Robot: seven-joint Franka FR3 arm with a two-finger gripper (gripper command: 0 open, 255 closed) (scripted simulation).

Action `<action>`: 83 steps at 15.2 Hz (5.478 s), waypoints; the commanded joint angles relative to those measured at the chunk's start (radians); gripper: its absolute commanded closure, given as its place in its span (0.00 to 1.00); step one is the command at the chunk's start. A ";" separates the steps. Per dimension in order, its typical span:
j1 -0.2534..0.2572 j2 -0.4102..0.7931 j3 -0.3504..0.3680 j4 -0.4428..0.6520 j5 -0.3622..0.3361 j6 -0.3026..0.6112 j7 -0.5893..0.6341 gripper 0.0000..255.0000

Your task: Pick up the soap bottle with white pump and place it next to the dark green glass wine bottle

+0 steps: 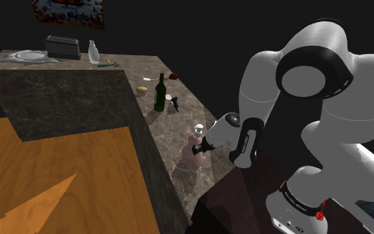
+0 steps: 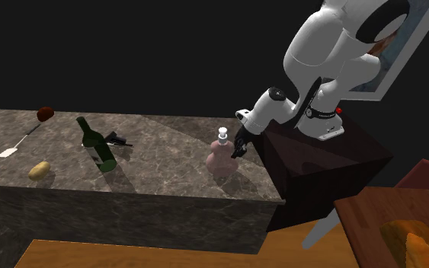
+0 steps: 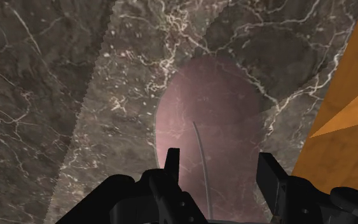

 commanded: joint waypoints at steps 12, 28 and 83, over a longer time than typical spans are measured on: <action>0.201 0.220 -0.217 -0.067 0.034 -0.165 -0.107 1.00; 1.528 0.332 -1.516 -0.117 0.224 -0.472 -0.333 1.00; 1.913 0.093 -2.031 0.399 0.402 -1.257 -0.637 1.00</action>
